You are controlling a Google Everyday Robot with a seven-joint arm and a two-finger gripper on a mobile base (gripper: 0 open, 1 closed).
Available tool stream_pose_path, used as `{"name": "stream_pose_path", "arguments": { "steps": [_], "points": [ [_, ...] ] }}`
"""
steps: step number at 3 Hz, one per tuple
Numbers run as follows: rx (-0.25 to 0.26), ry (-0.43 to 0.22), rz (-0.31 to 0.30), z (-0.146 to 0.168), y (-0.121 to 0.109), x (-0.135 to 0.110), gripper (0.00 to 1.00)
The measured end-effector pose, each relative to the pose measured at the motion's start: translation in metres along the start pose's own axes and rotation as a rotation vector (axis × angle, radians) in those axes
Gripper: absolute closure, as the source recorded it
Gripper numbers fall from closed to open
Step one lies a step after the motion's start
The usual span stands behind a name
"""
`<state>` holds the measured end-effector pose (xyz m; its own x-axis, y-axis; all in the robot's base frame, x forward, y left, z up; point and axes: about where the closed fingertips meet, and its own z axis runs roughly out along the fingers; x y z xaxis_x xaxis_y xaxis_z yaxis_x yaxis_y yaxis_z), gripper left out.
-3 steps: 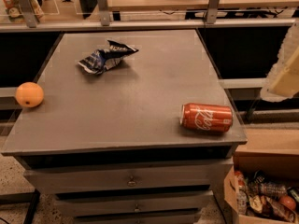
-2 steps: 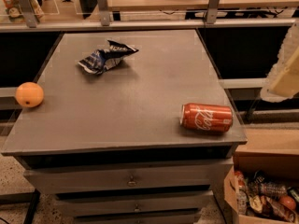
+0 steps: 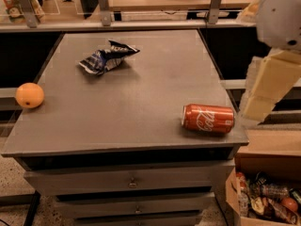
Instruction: Place coke can upright
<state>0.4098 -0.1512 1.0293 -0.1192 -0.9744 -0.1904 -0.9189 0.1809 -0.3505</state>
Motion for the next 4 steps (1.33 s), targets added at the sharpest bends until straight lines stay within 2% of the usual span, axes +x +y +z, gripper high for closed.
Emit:
{"name": "stream_pose_path", "arguments": {
  "steps": [1,4],
  "points": [
    [-0.094,0.034,0.004,0.041,0.010,0.006,0.00],
    [-0.267,0.112,-0.004,0.145,0.031,0.028,0.00]
  ]
}}
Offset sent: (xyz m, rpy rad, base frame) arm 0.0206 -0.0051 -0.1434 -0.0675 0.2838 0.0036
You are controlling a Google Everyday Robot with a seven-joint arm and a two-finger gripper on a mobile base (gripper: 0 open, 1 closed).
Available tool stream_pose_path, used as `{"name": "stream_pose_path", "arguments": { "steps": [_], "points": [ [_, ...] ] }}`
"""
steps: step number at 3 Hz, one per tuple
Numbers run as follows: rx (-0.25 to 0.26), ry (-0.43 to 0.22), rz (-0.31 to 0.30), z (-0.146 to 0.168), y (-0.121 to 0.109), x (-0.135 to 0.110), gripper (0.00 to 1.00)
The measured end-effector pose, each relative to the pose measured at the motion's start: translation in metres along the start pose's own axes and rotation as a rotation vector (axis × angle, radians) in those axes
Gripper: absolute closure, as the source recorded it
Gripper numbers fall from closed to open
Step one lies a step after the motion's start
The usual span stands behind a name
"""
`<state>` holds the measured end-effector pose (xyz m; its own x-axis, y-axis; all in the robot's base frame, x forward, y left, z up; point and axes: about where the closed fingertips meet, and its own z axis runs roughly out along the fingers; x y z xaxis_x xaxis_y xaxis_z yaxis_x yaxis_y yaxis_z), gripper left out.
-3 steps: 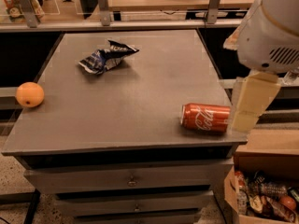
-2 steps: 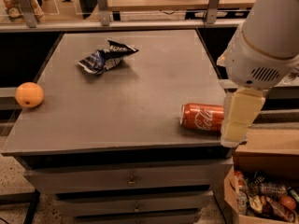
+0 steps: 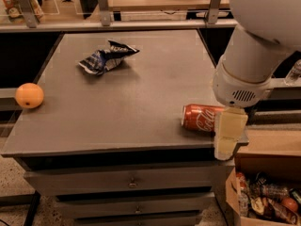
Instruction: Place coke can upright
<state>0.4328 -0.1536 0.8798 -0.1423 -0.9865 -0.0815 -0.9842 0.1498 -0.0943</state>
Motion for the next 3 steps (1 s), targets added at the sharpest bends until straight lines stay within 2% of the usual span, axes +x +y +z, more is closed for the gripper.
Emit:
{"name": "stream_pose_path", "arguments": {
  "steps": [1,3],
  "points": [
    [-0.040,0.010,-0.002,0.025,-0.003,-0.001,0.00],
    [-0.079,0.007,-0.022,0.054,-0.008,-0.011,0.00]
  ]
}}
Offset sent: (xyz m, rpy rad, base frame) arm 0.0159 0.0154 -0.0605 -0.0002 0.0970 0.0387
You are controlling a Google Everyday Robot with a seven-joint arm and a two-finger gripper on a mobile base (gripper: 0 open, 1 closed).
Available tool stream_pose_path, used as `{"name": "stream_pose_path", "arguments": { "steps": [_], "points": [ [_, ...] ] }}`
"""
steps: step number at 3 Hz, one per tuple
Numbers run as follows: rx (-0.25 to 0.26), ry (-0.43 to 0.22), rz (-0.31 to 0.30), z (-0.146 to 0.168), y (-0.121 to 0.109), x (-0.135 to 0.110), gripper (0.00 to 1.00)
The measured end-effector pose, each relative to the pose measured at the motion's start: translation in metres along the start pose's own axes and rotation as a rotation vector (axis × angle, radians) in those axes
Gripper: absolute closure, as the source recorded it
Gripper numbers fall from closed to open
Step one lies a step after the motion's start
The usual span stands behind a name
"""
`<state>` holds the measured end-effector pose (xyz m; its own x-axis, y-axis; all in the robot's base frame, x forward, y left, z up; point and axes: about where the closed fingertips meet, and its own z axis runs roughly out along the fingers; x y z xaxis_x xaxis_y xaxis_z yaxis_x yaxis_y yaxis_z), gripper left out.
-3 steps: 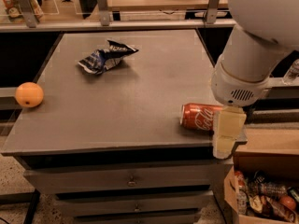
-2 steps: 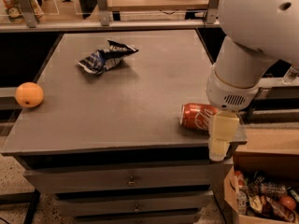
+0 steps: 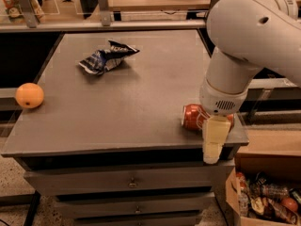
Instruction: Place coke can upright
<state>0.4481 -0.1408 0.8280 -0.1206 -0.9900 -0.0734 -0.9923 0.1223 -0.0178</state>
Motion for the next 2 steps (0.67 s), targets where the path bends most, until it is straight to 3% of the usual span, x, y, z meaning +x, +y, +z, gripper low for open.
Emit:
{"name": "stream_pose_path", "arguments": {
  "steps": [2],
  "points": [
    [-0.004,-0.044,0.026,0.0035,-0.0127,-0.0087,0.00]
  ]
}}
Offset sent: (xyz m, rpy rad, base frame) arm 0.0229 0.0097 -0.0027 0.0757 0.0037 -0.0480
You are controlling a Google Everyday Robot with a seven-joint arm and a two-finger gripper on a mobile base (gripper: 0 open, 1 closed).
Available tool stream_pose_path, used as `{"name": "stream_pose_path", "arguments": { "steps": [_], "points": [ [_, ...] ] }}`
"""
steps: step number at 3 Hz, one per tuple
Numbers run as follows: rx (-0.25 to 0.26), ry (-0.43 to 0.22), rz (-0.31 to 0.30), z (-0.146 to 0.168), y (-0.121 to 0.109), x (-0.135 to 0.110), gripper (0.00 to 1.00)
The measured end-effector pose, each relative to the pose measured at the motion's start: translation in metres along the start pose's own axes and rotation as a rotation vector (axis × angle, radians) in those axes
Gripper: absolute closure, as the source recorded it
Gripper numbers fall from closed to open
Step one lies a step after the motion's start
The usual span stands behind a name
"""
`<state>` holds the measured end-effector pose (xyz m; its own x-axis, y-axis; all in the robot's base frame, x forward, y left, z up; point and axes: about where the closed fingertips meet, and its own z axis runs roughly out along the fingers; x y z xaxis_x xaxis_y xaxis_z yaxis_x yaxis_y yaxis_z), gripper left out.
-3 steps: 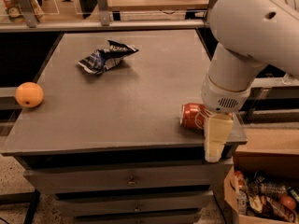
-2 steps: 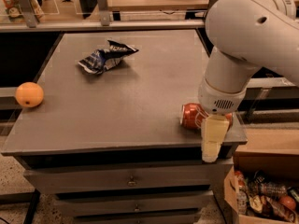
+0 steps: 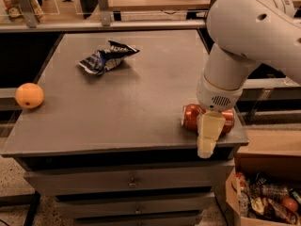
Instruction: Place coke can upright
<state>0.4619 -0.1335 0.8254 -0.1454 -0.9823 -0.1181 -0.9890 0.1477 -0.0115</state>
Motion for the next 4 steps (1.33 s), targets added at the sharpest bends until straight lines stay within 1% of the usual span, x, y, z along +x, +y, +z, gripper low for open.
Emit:
{"name": "stream_pose_path", "arguments": {
  "steps": [1,2,3,4],
  "points": [
    [0.005,-0.026,0.027,-0.003,-0.005,-0.002,0.16],
    [0.021,-0.033,0.042,-0.002,-0.005,0.001,0.39],
    [0.040,-0.029,0.041,0.000,-0.004,0.007,0.62],
    [0.049,-0.041,0.038,-0.005,-0.003,0.008,0.85]
  ]
}}
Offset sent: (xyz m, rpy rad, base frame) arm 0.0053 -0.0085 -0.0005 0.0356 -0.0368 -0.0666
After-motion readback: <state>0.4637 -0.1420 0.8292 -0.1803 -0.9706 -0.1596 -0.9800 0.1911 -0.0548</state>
